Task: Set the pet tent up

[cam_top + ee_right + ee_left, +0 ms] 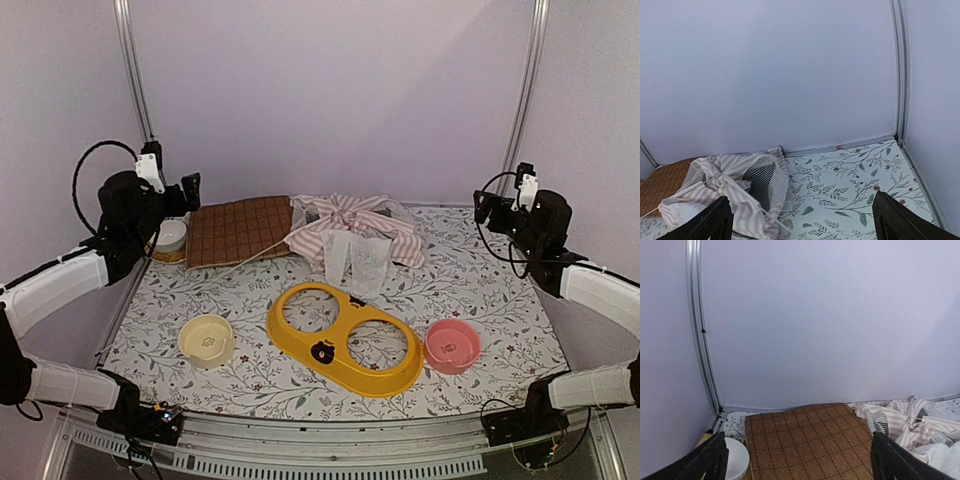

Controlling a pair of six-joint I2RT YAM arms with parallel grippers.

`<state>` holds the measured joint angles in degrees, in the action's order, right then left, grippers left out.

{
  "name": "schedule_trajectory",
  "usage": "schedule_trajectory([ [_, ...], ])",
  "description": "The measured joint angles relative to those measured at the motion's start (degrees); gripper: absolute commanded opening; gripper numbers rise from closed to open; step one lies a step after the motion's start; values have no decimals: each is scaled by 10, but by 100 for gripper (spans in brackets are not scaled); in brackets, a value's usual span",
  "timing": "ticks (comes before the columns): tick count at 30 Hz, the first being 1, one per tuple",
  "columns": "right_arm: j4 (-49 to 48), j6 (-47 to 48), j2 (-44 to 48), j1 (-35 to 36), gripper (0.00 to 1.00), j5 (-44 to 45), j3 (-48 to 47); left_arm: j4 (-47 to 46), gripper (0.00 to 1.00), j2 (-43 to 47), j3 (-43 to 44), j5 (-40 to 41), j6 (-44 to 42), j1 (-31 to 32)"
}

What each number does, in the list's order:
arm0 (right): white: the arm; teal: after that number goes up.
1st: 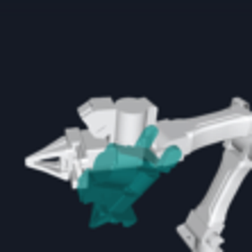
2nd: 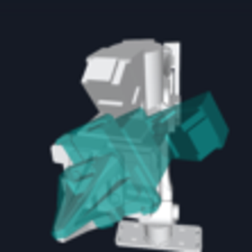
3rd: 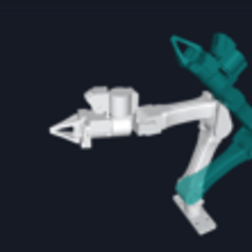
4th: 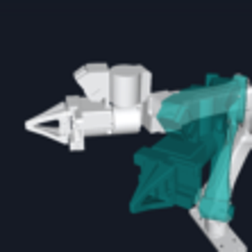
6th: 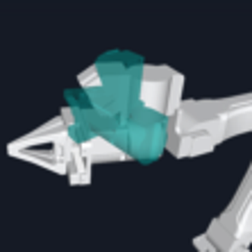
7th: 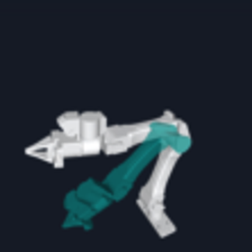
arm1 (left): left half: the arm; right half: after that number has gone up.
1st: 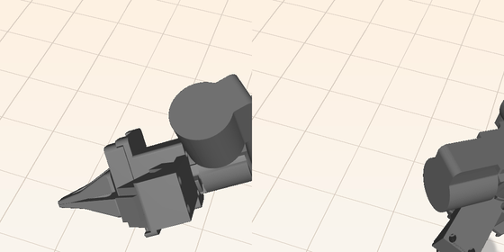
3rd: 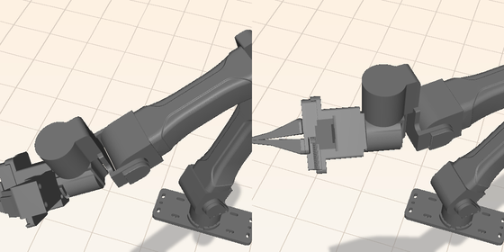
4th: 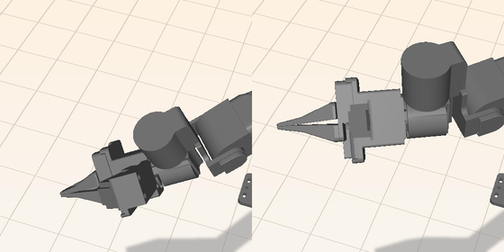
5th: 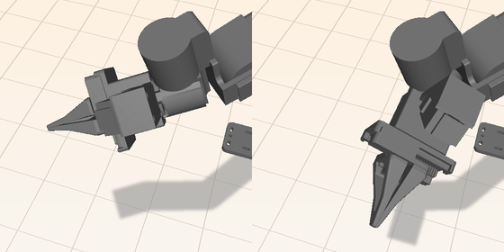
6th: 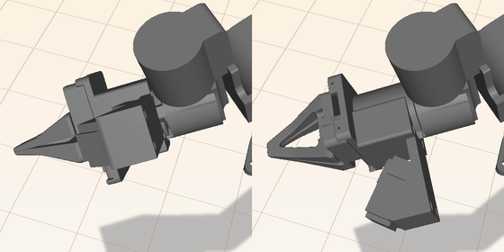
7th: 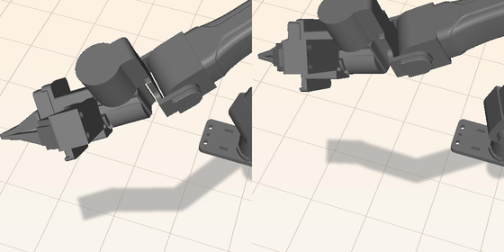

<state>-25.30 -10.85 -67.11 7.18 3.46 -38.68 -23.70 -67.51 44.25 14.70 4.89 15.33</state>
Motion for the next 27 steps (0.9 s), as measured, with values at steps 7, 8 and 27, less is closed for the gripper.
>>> schedule_trajectory([
  [7,172,-34,12,204,99,68,-59,194,100,14,64,-63,67,119],
  [8,189,-37,10,222,99,74,-70,220,100,16,64,-80,76,142],
  [27,431,-143,37,276,99,184,-141,376,99,55,90,-236,179,97],
])
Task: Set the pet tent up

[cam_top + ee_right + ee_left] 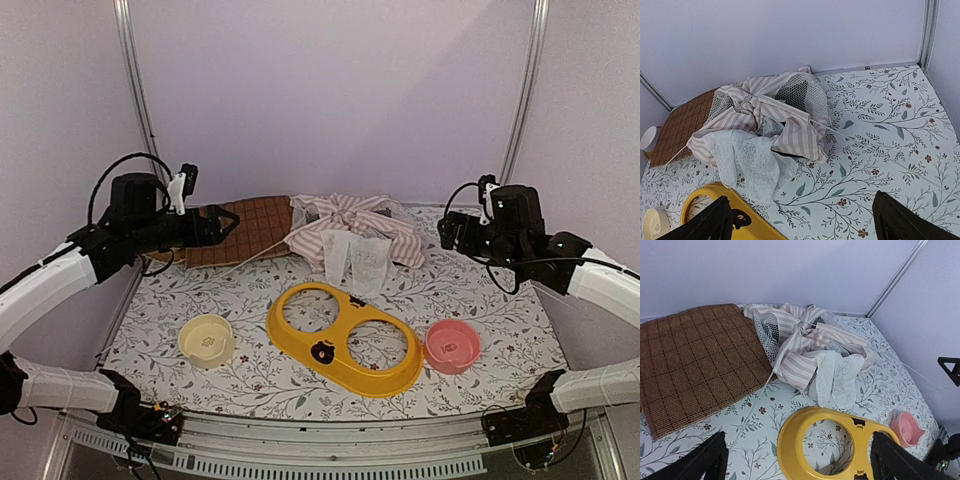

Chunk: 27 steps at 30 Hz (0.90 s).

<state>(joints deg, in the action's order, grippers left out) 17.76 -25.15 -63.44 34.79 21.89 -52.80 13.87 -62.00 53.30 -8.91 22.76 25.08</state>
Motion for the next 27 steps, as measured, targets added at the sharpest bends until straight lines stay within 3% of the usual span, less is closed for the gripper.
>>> schedule_trajectory([
  [8,17,-41,78,-5,99,-24,22,-11,99,-44,3,-28,-8,0],
  [21,23,-67,35,-5,99,-165,27,-9,89,-196,80,-54,-48,3],
  [27,2,-54,21,-5,99,-222,27,11,77,-301,165,-47,-76,13],
])
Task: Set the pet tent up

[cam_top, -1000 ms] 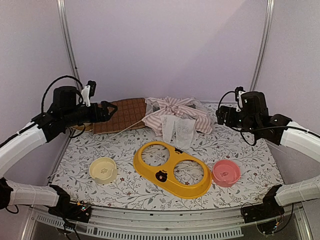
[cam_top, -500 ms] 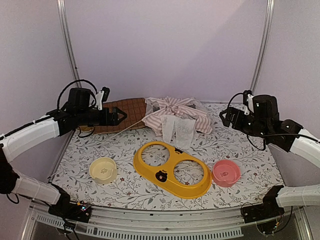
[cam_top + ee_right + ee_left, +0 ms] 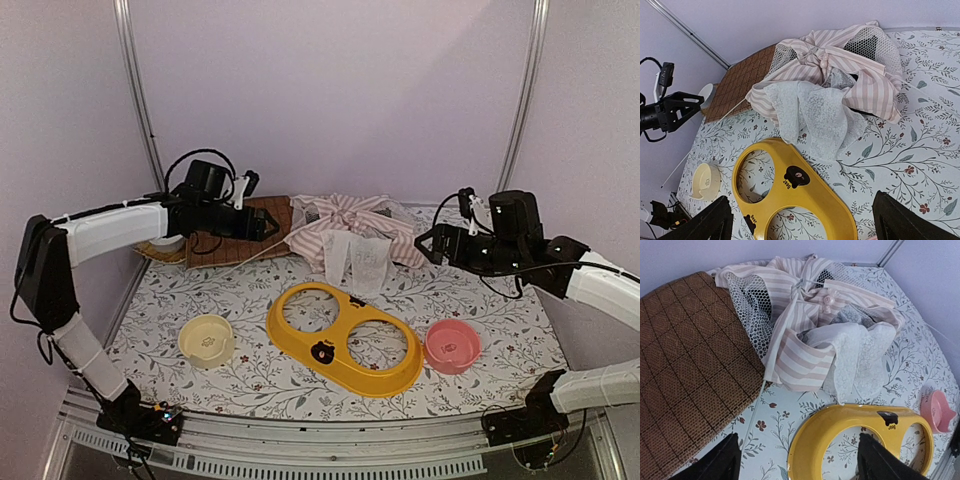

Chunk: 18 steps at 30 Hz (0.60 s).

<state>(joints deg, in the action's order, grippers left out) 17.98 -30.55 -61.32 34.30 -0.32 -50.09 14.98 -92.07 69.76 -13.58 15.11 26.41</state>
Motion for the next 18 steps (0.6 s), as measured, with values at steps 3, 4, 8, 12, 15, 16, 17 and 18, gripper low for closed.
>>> schedule_trajectory([
  [3,-16,5,-9,0,100,-32,0,16,69,-61,59,6,-18,5],
  [4,-20,7,-12,0,100,-41,0,19,66,-76,73,8,-21,5],
  [8,-21,23,-29,-2,100,-64,-1,42,60,-145,142,11,-43,7],
  [12,-17,40,-33,-3,100,-73,-1,68,55,-210,206,12,-63,9],
  [15,-16,50,-33,-3,100,-75,-2,85,53,-254,241,12,-77,12],
  [16,-16,51,-33,-3,100,-75,-2,90,53,-263,246,12,-80,14],
  [17,-16,52,-33,-3,100,-76,-2,97,52,-271,250,12,-84,15],
  [18,-15,52,-33,-3,100,-76,-2,102,52,-276,251,12,-87,16],
])
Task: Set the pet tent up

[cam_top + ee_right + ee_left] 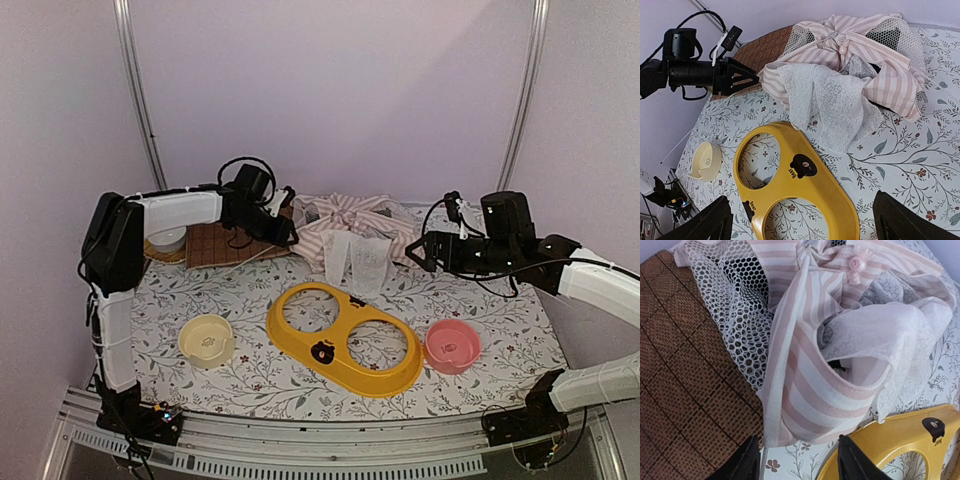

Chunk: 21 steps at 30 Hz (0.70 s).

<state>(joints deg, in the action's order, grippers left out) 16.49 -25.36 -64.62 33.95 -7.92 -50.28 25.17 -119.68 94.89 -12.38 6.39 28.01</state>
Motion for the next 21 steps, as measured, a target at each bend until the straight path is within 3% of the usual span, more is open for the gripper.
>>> schedule_trajectory([
  [14,0,-25,2,0,99,-15,11,15,45,-34,28,13,-39,3],
  [21,15,-36,2,0,99,21,8,14,28,-54,57,8,-48,3],
])
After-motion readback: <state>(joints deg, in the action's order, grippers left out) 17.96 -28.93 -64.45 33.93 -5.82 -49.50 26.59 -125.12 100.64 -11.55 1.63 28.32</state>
